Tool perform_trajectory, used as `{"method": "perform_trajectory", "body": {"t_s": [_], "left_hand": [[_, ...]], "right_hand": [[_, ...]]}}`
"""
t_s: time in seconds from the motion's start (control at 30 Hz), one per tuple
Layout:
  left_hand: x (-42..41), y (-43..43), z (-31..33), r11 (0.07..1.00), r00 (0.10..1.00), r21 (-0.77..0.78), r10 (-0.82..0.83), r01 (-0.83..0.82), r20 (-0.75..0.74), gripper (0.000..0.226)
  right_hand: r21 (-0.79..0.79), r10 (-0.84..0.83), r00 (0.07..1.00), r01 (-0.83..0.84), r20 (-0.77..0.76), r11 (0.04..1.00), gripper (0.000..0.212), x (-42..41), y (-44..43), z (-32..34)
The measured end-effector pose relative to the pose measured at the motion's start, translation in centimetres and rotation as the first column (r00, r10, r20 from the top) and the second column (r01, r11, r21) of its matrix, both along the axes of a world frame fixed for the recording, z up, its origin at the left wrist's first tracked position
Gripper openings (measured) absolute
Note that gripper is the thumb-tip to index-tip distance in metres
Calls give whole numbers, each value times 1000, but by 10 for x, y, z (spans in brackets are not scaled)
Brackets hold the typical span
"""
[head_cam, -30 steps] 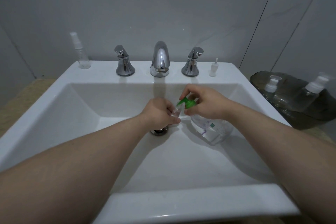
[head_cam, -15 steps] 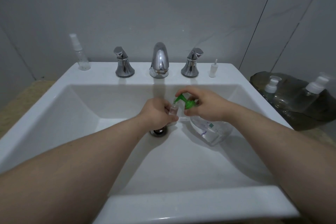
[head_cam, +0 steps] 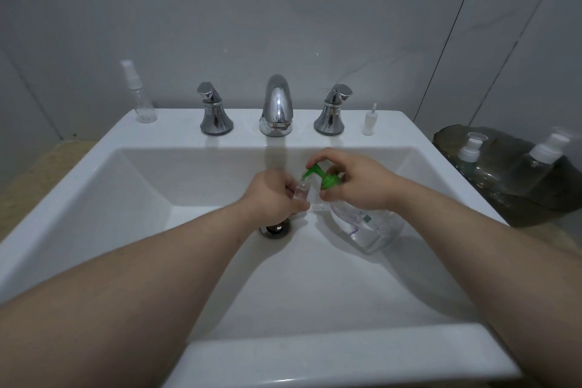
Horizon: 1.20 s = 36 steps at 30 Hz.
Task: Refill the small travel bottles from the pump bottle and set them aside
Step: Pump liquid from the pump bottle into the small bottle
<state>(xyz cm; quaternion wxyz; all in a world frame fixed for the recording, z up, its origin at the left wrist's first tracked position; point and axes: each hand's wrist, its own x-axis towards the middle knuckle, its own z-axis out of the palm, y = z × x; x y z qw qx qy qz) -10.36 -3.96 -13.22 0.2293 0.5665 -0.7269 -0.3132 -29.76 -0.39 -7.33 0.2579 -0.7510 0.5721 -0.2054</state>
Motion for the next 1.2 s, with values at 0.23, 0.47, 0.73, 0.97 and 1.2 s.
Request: {"method": "perform_trajectory", "body": {"t_s": [0.23,0.47,0.73,0.97,1.2], "left_hand": [[-1,1,0,1000,1000,-2,-9,9,10,21],[0,1,1,1000,1000,0,-15,15,6,20],[-1,3,2,999,999,-8,-37,38,17,22],[-1,4,3,999,998,-11,-53,53,33,23],[-2,6,3,998,997,1,-67,67,33,21]], "right_hand": [[-8,-1,1000,1,-1,1000,45,1,1,1],[-4,-5,1000,5,6,1000,45,2,0,1],[-12,-4,1000,4,3,1000,42,3,1,2],[-1,-13,1000,13,1,1000,40,3,0,1],[9,-21,1000,21,7,1000,38,3,0,1]]}}
